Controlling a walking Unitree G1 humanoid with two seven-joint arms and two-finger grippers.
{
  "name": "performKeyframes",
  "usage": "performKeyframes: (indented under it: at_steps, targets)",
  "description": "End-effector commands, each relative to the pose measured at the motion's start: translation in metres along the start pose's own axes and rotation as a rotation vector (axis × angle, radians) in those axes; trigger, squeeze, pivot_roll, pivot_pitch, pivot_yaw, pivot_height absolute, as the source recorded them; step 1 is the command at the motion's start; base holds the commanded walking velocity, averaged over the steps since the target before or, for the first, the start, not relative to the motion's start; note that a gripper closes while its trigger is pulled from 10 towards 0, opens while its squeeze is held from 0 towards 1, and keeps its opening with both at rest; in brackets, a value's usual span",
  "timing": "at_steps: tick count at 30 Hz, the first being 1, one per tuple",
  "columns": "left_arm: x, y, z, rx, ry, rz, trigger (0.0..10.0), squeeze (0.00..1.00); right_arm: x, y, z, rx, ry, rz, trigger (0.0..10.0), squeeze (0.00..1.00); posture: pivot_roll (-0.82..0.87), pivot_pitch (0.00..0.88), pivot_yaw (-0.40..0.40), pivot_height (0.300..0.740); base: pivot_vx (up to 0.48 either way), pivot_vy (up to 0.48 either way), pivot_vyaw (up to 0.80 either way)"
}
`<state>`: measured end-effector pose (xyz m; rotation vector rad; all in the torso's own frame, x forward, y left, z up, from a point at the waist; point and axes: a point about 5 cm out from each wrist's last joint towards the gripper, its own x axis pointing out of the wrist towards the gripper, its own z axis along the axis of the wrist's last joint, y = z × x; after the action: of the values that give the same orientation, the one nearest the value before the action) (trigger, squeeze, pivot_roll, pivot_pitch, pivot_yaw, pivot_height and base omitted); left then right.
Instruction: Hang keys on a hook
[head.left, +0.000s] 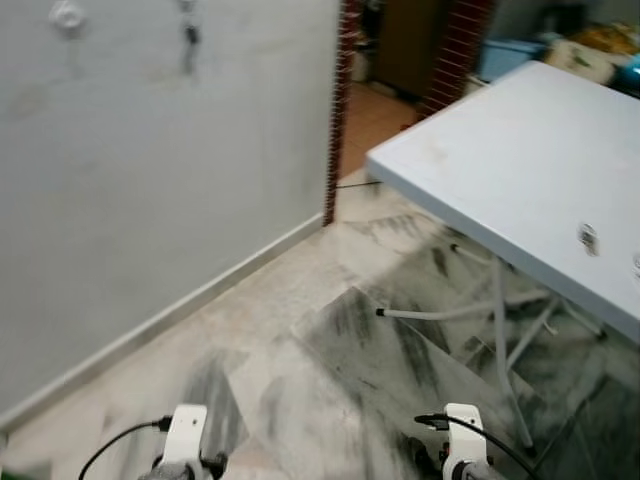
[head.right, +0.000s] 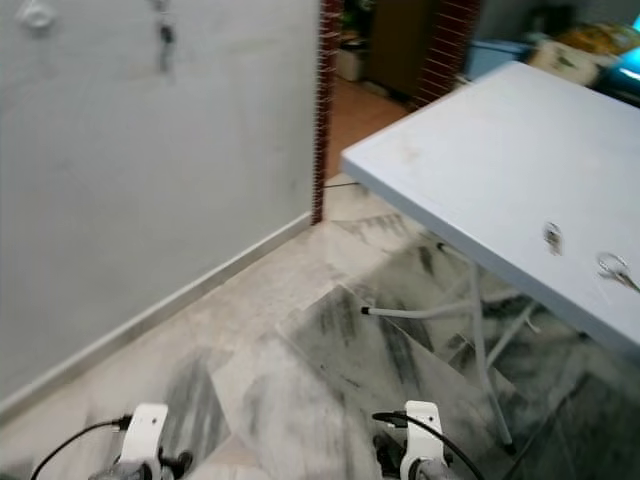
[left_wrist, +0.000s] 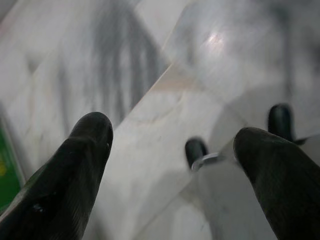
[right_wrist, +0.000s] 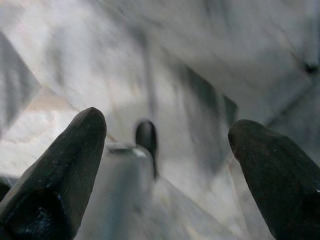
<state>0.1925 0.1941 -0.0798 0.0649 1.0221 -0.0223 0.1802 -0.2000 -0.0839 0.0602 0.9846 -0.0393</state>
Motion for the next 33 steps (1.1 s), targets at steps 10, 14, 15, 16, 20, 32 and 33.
performKeyframes:
  at_steps: [10, 14, 15, 16, 20, 32, 33]
  targets:
    - [-0.0015, 0.0059, -0.009, 0.001, 0.03, 0.012, 10.0, 0.0, 0.0013, 0.0047, 0.0048, -0.01, -0.012, 0.008, 10.0, 0.0, 0.02, 0.048, 0.022, 0.74, 0.0, 0.0, -0.78]
    - [-0.0015, 0.0059, -0.0091, 0.001, 0.031, 0.011, 10.0, 0.0, 0.0013, 0.0047, 0.0049, -0.013, -0.012, 0.008, 10.0, 0.0, 0.02, 0.048, 0.022, 0.74, 0.0, 0.0, -0.77]
    - [-0.0015, 0.0059, -0.0091, 0.001, 0.031, 0.011, 10.0, 0.0, 0.0013, 0.0047, 0.0049, -0.013, -0.012, 0.007, 10.0, 0.0, 0.02, 0.048, 0.022, 0.74, 0.0, 0.0, -0.78]
    - [-0.0015, 0.0059, -0.0091, 0.002, 0.031, 0.01, 10.0, 0.0, 0.0013, 0.0048, 0.005, -0.013, -0.012, 0.007, 10.0, 0.0, 0.02, 0.048, 0.022, 0.74, 0.0, 0.0, -0.77]
    - [-0.0015, 0.0059, -0.0089, 0.001, 0.029, 0.008, 10.0, 0.0, 0.0014, 0.0049, 0.0051, -0.014, -0.013, 0.006, 10.0, 0.0, 0.02, 0.048, 0.022, 0.74, 0.0, 0.0, -0.78]
    - [-0.0015, 0.0047, -0.008, -0.008, 0.022, -0.016, 10.0, 0.0, 0.0015, 0.005, 0.0059, -0.021, -0.016, 0.004, 10.0, 0.0, 0.02, 0.049, 0.022, 0.74, 0.0, 0.0, -0.78]
    - [-0.0015, 0.0047, -0.0078, -0.009, 0.019, -0.014, 10.0, 0.0, 0.0015, 0.005, 0.006, -0.021, -0.017, 0.004, 10.0, 0.0, 0.02, 0.049, 0.022, 0.74, 0.0, 0.0, -0.66]
